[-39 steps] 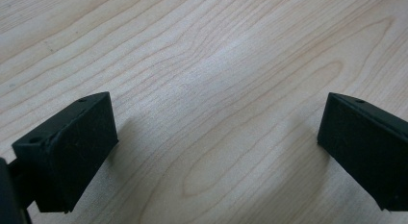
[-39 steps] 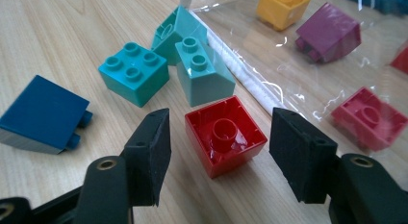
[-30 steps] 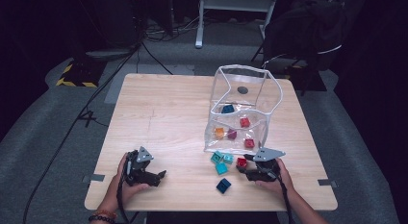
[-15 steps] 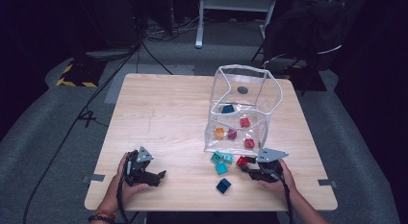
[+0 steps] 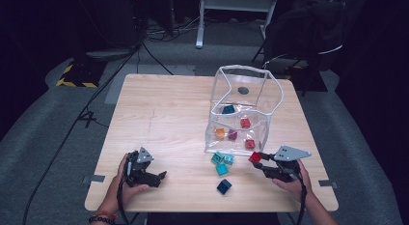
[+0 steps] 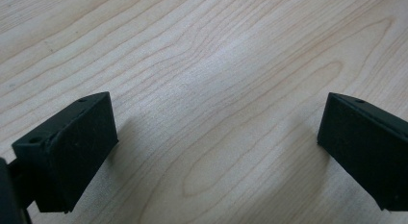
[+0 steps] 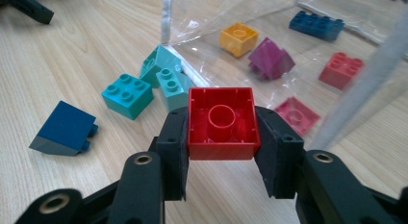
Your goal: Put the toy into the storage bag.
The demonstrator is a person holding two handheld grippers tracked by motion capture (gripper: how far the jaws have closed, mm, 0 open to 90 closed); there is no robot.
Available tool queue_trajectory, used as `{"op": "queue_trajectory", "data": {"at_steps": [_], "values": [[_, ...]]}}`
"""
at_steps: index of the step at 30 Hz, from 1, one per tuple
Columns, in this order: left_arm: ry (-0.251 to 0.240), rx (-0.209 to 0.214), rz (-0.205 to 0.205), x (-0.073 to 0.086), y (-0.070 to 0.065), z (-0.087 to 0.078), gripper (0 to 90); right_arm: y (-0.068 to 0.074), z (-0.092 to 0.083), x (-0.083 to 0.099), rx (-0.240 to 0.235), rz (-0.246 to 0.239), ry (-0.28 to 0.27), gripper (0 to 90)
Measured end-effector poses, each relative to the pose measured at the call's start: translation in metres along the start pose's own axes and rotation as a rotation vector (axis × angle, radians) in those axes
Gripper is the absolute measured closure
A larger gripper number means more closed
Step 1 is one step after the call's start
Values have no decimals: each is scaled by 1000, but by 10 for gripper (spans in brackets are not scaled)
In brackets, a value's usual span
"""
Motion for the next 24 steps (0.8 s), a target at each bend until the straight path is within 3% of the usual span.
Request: {"op": "queue_trajectory", "data": {"at_steps": [18, 24], "values": [[0, -1, 2, 0, 0, 0, 5, -18, -23, -26, 52, -7, -52, 592], [0, -1, 0, 0, 0, 0, 5, -23, -31, -42, 67, -14, -80, 592]]}}
Point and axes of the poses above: each handheld gripper's, and its own axes: z roughly forward along the jaws, x roughly out of its underside, y roughly to its left, the point moved 10 cm from there along z, roughly forward along the jaws, and after that the axes turned 14 degrees about -y, right-handed, at the moved point
